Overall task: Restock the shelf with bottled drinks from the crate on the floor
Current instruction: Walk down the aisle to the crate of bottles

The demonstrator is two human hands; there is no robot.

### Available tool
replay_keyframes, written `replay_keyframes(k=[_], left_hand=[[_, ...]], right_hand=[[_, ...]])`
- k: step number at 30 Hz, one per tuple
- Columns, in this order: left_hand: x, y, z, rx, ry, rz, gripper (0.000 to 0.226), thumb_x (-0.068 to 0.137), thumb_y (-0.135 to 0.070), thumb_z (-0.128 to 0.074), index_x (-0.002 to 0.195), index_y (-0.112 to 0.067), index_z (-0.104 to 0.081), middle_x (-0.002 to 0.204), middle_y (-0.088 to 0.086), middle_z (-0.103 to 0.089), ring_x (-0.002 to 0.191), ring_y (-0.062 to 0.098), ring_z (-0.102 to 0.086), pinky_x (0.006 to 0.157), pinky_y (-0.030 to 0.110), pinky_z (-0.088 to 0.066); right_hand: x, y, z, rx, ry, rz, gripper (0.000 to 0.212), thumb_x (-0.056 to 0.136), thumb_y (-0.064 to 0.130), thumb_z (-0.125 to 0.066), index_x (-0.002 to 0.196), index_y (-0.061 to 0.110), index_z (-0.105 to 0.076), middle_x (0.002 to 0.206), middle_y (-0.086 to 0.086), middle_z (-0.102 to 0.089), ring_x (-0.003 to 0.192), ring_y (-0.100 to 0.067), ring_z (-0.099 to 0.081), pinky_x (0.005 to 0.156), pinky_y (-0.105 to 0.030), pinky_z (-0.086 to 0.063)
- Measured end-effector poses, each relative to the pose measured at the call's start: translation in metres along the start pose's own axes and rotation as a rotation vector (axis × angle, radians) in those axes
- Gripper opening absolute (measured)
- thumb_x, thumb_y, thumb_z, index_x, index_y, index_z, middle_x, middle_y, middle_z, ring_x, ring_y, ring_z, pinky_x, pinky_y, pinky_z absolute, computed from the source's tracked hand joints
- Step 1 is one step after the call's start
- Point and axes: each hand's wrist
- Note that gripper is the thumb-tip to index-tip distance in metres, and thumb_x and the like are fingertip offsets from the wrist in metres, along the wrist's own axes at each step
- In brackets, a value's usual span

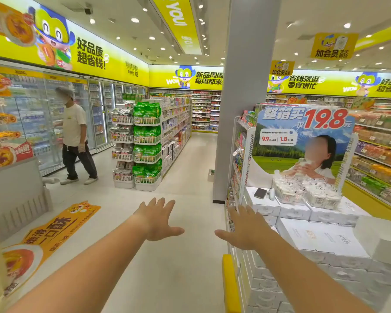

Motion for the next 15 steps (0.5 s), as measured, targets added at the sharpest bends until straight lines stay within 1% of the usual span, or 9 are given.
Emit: replay_keyframes(k=[3,6,10,15], left_hand=[[0.038,0.009,-0.007,0.040,-0.019,0.024,0.097,0.088,-0.078,-0.034,0.160,-0.021,-0.002,0.167,0.011,-0.009,0.153,0.034,-0.009,0.122,0.054,-0.017],[0.088,0.023,-0.012,0.080,-0.046,0.045,0.093,0.091,-0.075,-0.031,0.160,-0.020,-0.001,0.168,0.012,-0.007,0.153,0.036,-0.008,0.121,0.056,-0.015],[0.170,0.054,-0.015,0.103,-0.067,0.036,0.093,0.091,-0.076,-0.028,0.160,-0.021,0.000,0.167,0.012,-0.007,0.153,0.037,-0.007,0.121,0.057,-0.014],[0.275,0.096,-0.010,0.108,-0.098,-0.005,0.092,0.091,-0.076,-0.025,0.160,-0.021,0.004,0.168,0.012,0.004,0.154,0.037,0.000,0.122,0.058,-0.010]], right_hand=[[0.040,-0.004,-0.005,-0.008,-0.008,0.009,0.097,0.085,0.081,-0.028,0.159,0.023,-0.005,0.167,-0.010,-0.002,0.153,-0.033,0.001,0.122,-0.052,-0.006],[0.094,-0.004,-0.011,-0.009,-0.063,0.017,0.095,0.086,0.080,-0.026,0.159,0.024,-0.004,0.167,-0.011,0.000,0.153,-0.033,0.002,0.122,-0.052,-0.005],[0.178,-0.003,-0.017,0.006,-0.095,0.016,0.092,0.087,0.079,-0.027,0.159,0.026,-0.005,0.167,-0.010,0.001,0.153,-0.033,0.005,0.122,-0.052,-0.003],[0.284,0.009,-0.014,0.015,-0.151,-0.002,0.091,0.088,0.077,-0.025,0.159,0.025,-0.001,0.167,-0.010,0.004,0.153,-0.033,0.008,0.121,-0.052,0.003]])
Point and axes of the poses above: each hand's wrist, its own x-axis towards the middle knuckle, its own z-axis out of the back of the hand, y = z × x
